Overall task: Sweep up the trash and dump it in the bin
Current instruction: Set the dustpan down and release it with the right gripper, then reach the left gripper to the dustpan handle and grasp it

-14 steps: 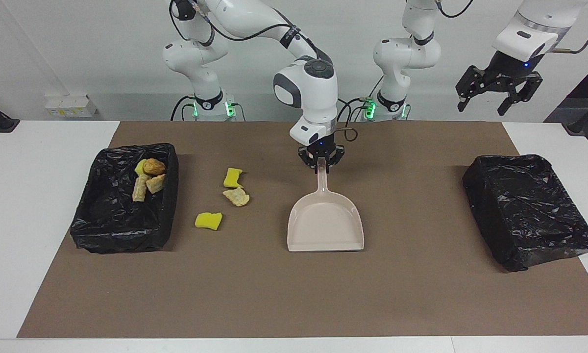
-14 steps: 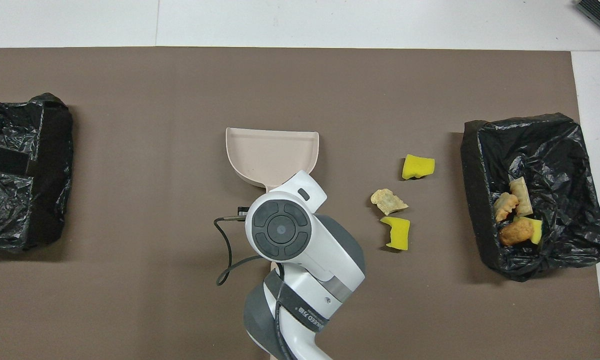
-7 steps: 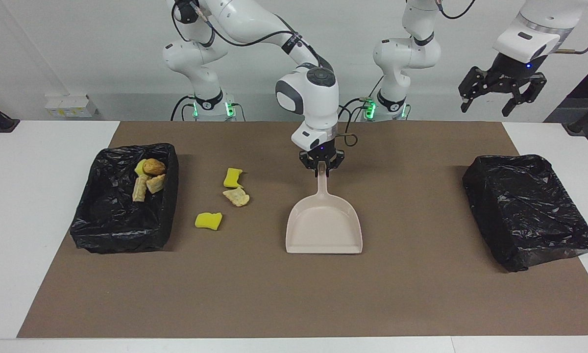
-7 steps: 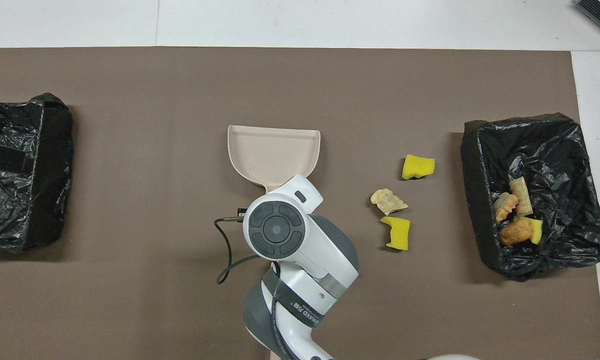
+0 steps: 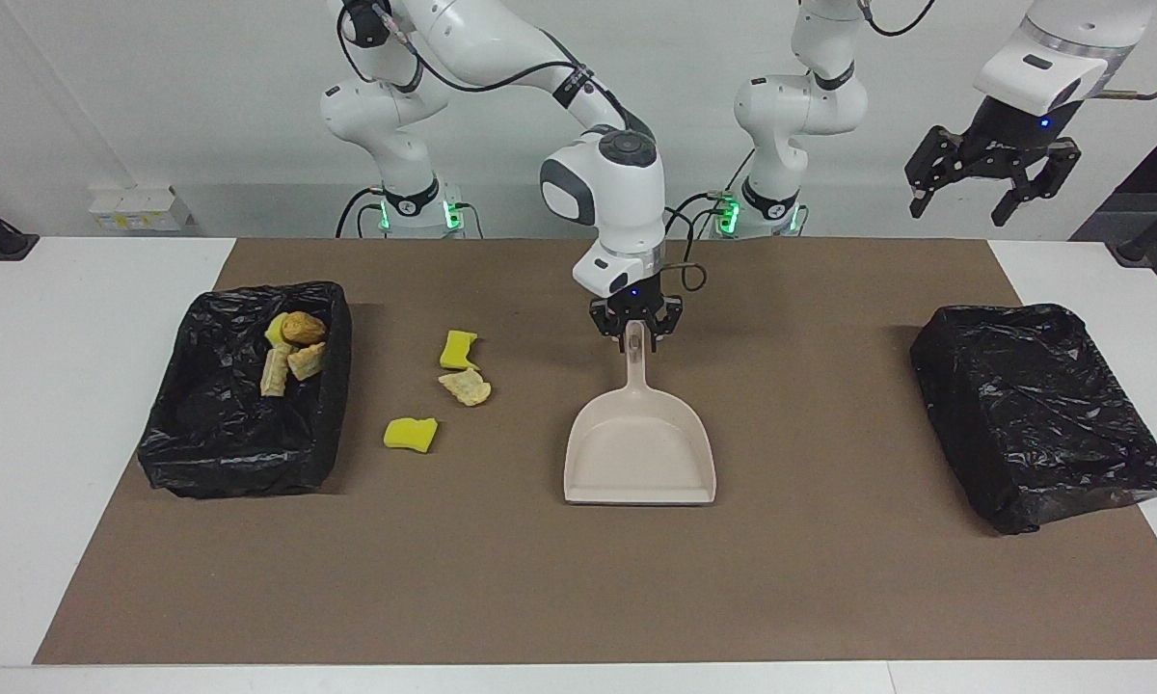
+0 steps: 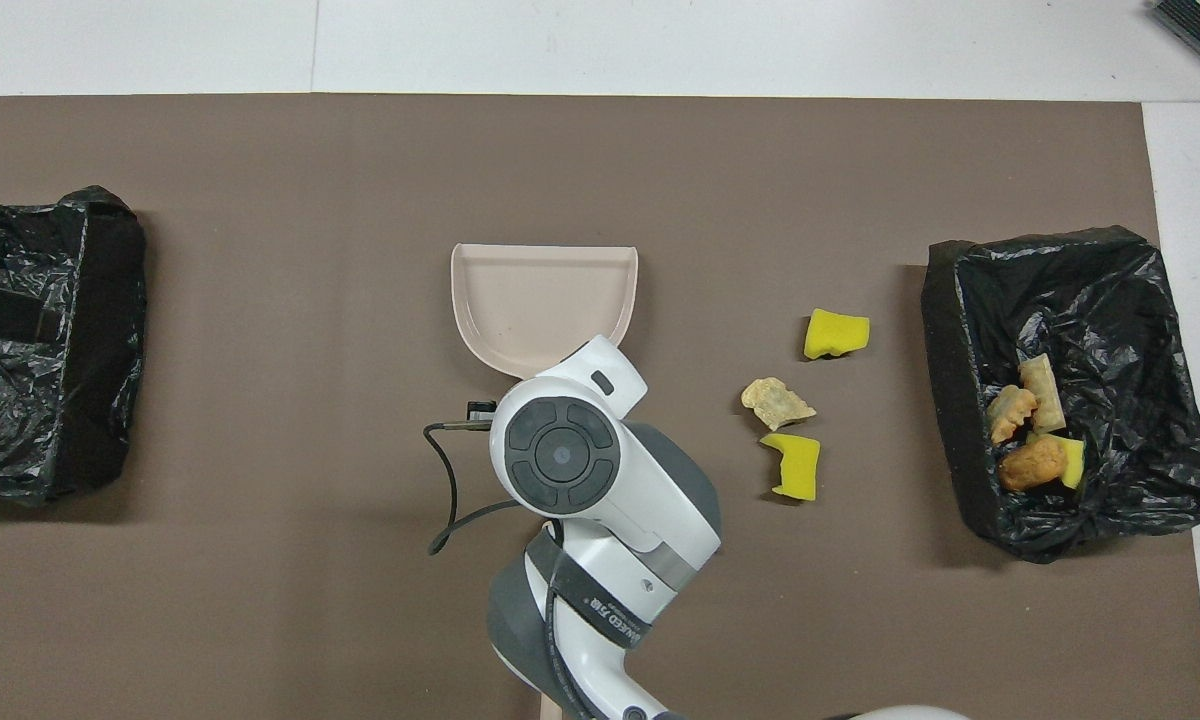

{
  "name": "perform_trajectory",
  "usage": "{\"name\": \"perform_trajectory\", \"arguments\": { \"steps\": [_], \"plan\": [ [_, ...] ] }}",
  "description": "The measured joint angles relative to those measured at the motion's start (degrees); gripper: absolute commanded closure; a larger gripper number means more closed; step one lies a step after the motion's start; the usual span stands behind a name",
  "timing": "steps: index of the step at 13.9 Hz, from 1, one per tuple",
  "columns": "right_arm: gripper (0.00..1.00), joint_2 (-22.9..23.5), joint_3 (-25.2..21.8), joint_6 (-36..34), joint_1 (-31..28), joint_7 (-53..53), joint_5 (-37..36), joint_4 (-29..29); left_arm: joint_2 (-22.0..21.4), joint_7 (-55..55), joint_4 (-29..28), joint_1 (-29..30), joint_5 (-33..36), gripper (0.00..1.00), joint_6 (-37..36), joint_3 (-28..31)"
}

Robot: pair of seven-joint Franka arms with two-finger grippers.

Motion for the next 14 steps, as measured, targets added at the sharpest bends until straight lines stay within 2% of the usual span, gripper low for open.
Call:
{"name": "perform_trajectory", "arguments": {
  "steps": [4, 7, 10, 12, 14],
  "plan": [
    [0.00, -0.1, 0.0, -1.5, 0.1, 0.0, -0.1, 1.4, 0.0, 0.0, 0.0, 0.0, 0.0, 0.00, 0.5, 0.0],
    [0.00, -1.8, 0.2, -9.9, 0.9, 3.0, -0.1, 2.4, 0.1, 0.0, -0.4, -0.1, 0.0, 0.00, 0.6, -0.7],
    [0.00, -6.3, 0.5, -18.4, 4.5, 7.4, 0.7, 2.2, 0.3, 0.0, -2.0, -1.1, 0.0, 0.00, 3.5, -1.9],
    [0.00, -9.3, 0.7, -20.5, 7.6, 9.9, 2.6, -0.5, 0.5, -1.2, -3.8, -3.0, 0.0, 0.00, 6.3, -2.0],
    [0.00, -12.7, 0.8, -20.7, 10.9, 10.6, 5.9, -5.6, 0.7, -6.0, -6.5, -6.2, -0.1, 0.00, 10.3, -2.1]
  ]
}}
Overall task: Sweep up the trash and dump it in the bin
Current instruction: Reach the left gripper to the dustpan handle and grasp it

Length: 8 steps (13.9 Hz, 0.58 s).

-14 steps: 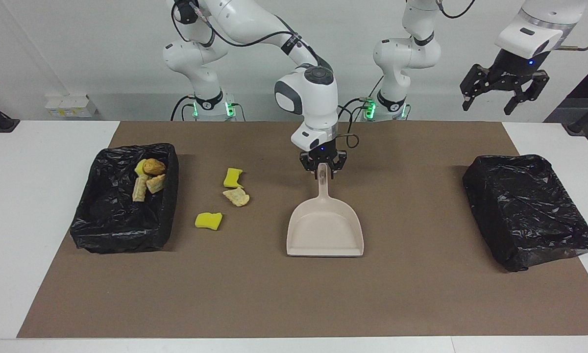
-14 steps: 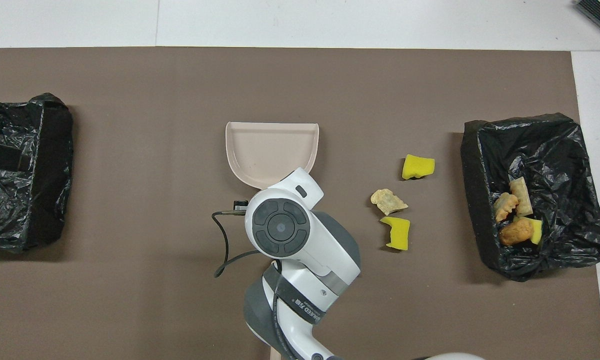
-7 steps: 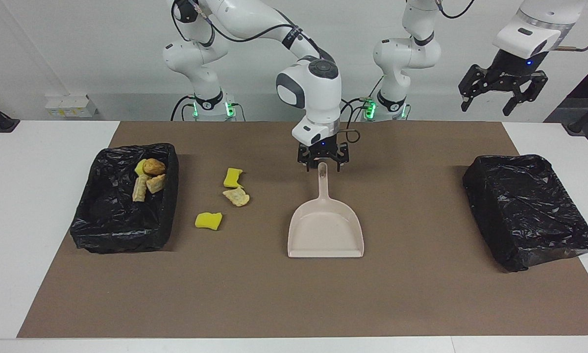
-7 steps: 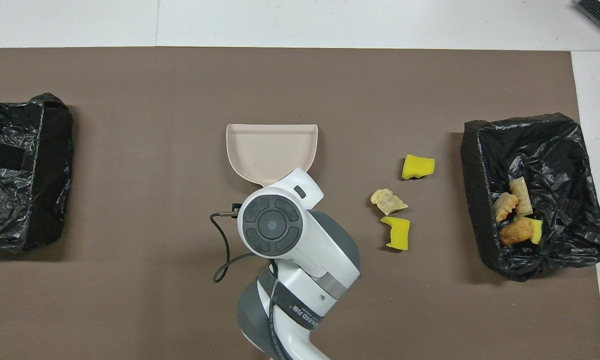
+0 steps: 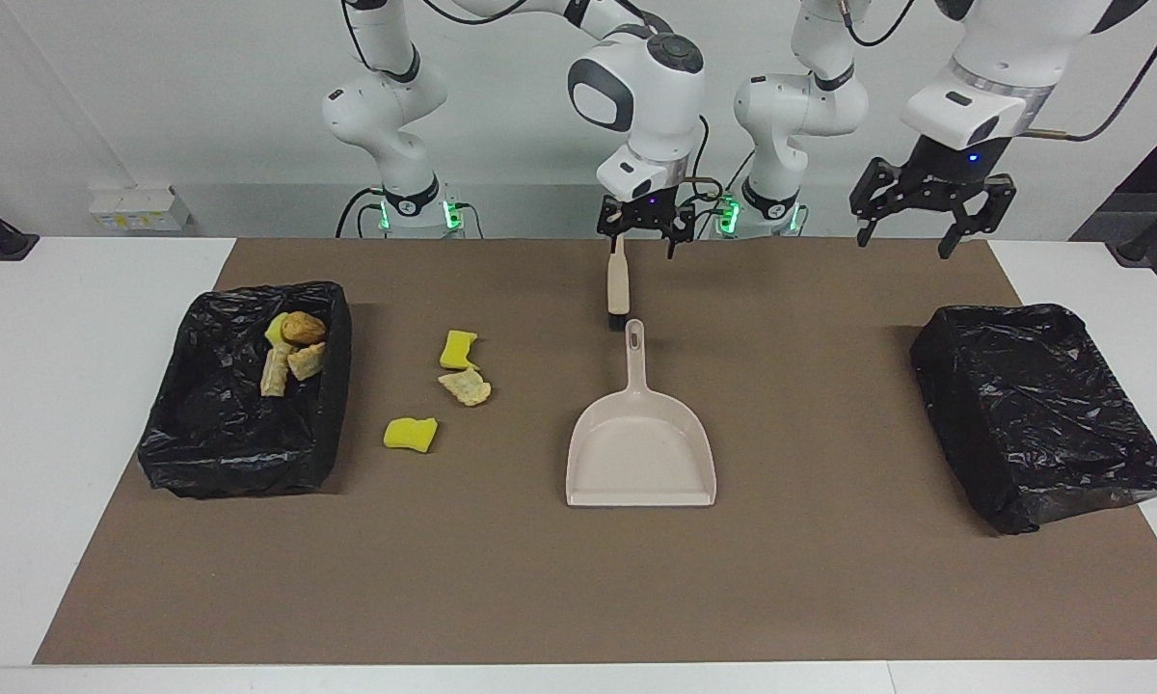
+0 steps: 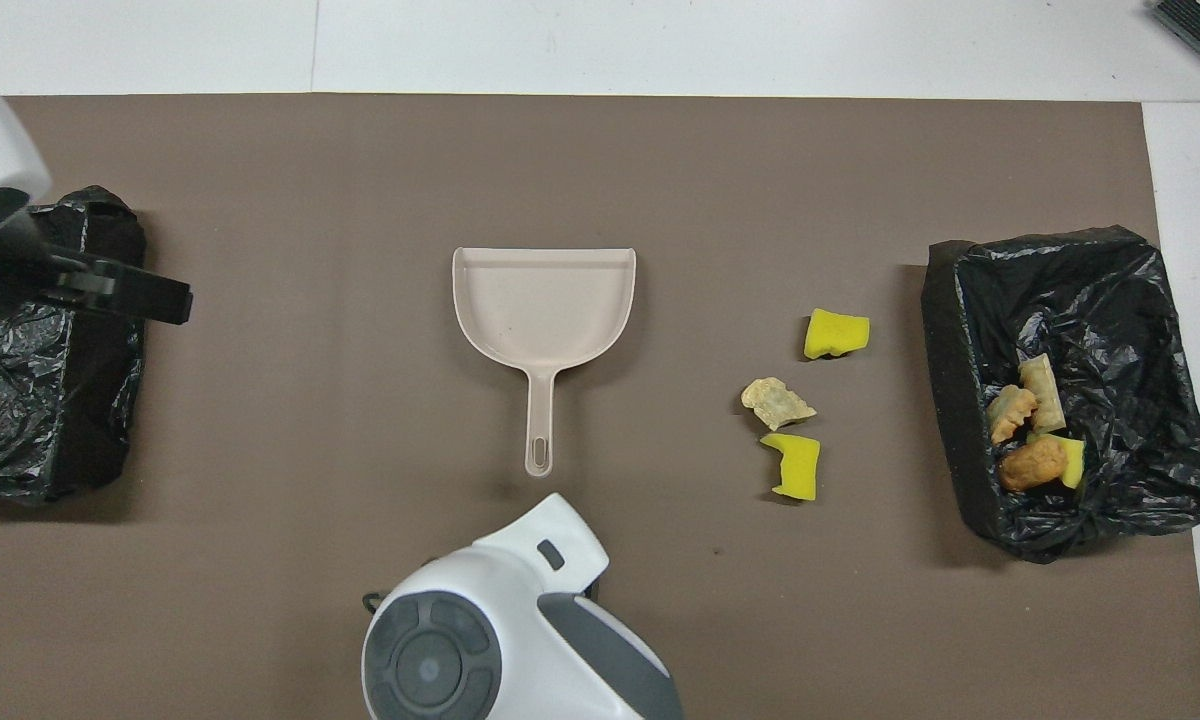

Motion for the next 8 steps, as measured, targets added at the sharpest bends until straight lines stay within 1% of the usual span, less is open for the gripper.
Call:
{"name": "perform_trajectory", "arguments": {
  "steps": [3, 6, 7, 8],
  "plan": [
    [0.00, -6.5, 0.1, 1.1, 5.6, 0.5, 5.6, -9.6, 0.9, -6.9, -4.7, -5.9, 0.0, 0.00, 7.2, -0.2],
    [0.00, -13.2, 0.1, 7.4, 8.7, 2.5, 7.6, -21.3, 2.6, -11.8, -10.1, -9.8, 0.0, 0.00, 15.4, -0.4],
    [0.00, -14.1, 0.1, 10.1, 9.1, 2.9, 7.7, -24.4, 3.7, -13.8, -11.1, -11.0, 0.0, 0.00, 16.8, -0.4],
    [0.00, -14.0, 0.1, 13.2, 9.3, 3.6, 7.8, -26.6, 5.2, -16.0, -12.0, -12.6, 0.0, 0.00, 18.3, -0.4]
  ]
}}
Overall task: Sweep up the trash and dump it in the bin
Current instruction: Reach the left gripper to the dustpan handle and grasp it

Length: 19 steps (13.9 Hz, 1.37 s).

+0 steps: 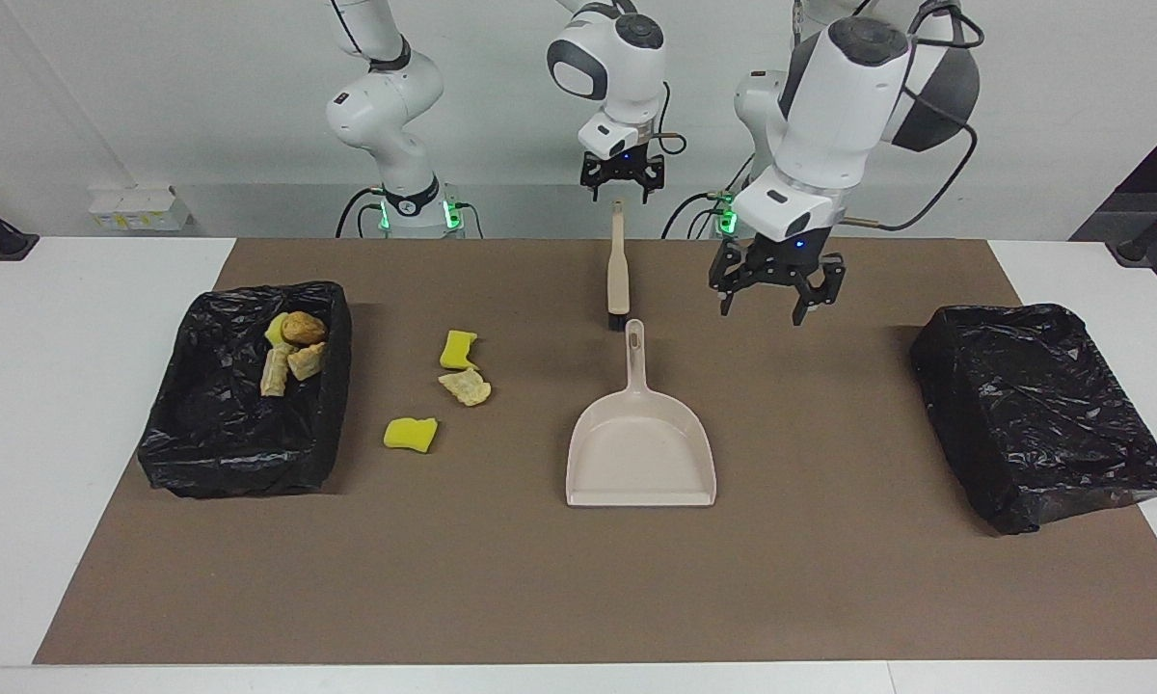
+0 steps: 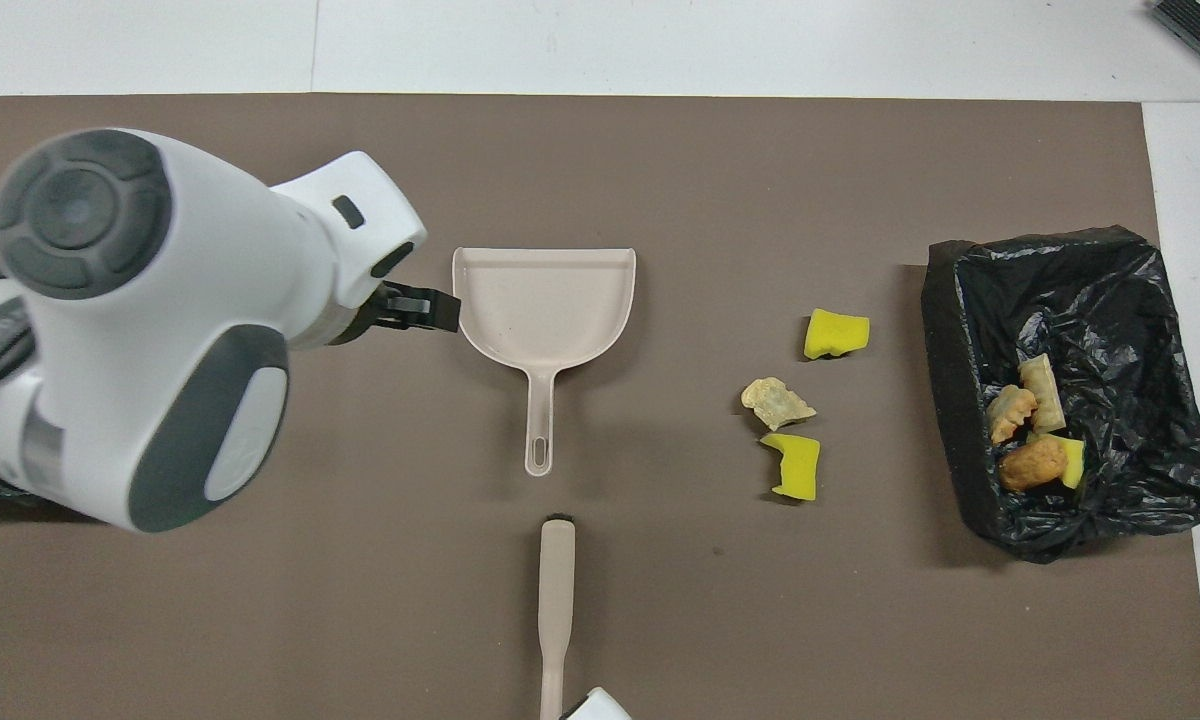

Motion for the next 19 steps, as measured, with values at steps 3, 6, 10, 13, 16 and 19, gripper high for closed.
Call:
{"name": "perform_trajectory", "arguments": {
  "steps": [3, 6, 10, 13, 16, 19],
  "plan": [
    [0.01, 2.7, 0.0, 5.7, 0.8, 0.3, 0.1, -2.8, 3.2, -6.9, -6.0, -5.4, 0.0, 0.00, 8.2, -0.1],
    [0.05, 5.2, -0.1, 7.9, 1.0, 0.3, 0.1, -3.3, 3.6, -9.7, -12.4, -8.2, 0.0, 0.00, 12.5, -0.1],
    [0.07, 5.9, -0.2, 7.9, 1.0, 0.3, 0.1, -3.5, 3.6, -10.7, -18.2, -9.7, 0.0, 0.00, 17.7, -0.1],
    [0.07, 6.2, -0.3, 7.9, 1.0, 0.3, 0.1, -3.5, 3.7, -10.9, -20.6, -10.8, 0.0, 0.00, 21.4, -0.1],
    [0.08, 6.3, -0.4, 7.9, 1.0, 0.3, 0.1, -3.5, 3.8, -10.8, -20.9, -11.0, 0.0, 0.11, 22.1, -0.1],
    [0.16, 6.3, -0.5, 8.0, 1.0, 0.3, 0.1, -3.5, 3.8, -10.7, -21.1, -12.2, 0.0, 0.37, 22.1, -0.2]
  ]
}}
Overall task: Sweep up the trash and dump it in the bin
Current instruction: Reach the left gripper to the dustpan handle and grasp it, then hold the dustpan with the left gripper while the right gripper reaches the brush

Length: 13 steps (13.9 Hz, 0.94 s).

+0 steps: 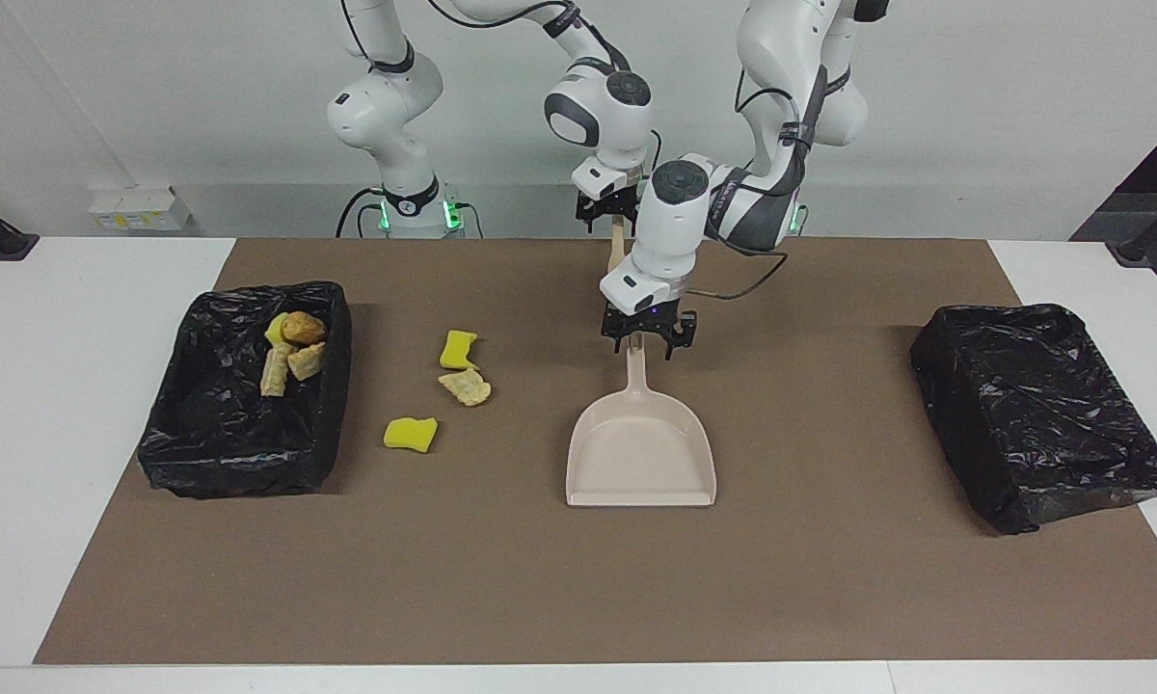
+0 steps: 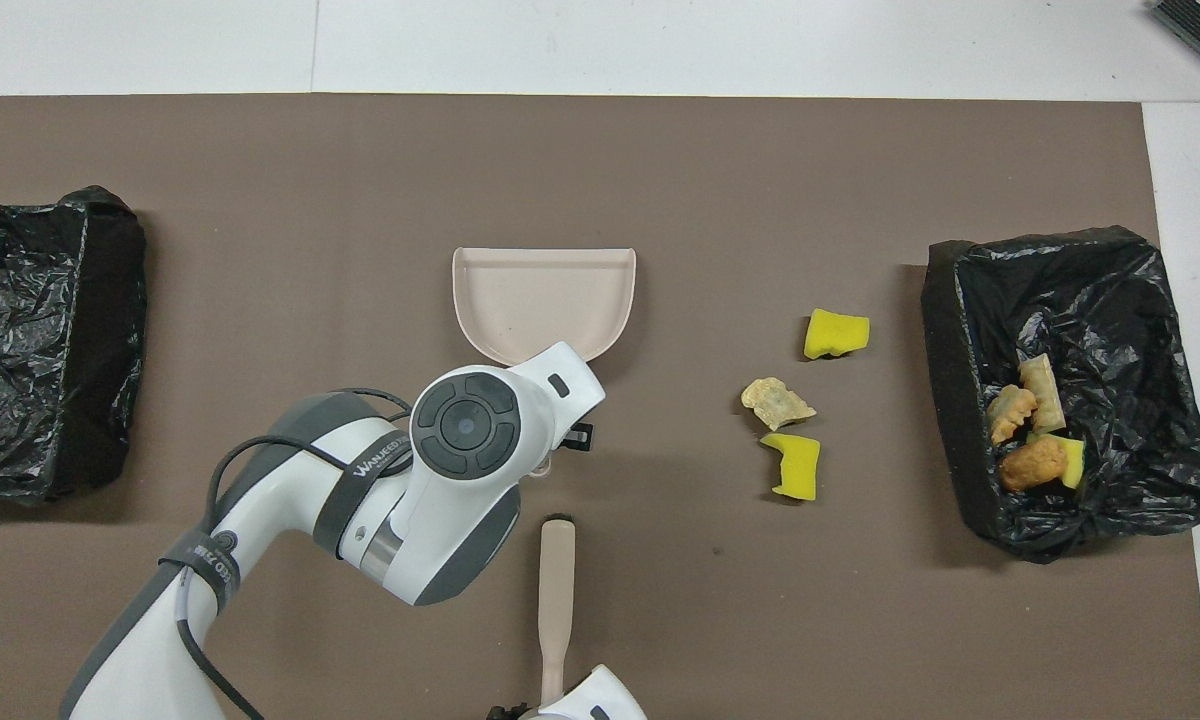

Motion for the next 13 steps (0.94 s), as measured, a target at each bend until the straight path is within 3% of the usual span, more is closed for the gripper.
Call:
{"name": "perform_trajectory", "arguments": {
  "steps": [7, 13],
  "plan": [
    [0.40, 0.1, 0.0, 0.0, 0.0, 0.0, 0.0, 0.2, 0.0, 0.3, -0.1, -0.6, 0.0, 0.90, 0.0, 0.1],
    [0.47, 0.5, 0.0, -1.6, 0.0, 0.0, -0.1, 1.7, 0.0, 0.3, -0.2, -0.6, 0.2, 0.94, -0.2, 0.1]
  ]
}}
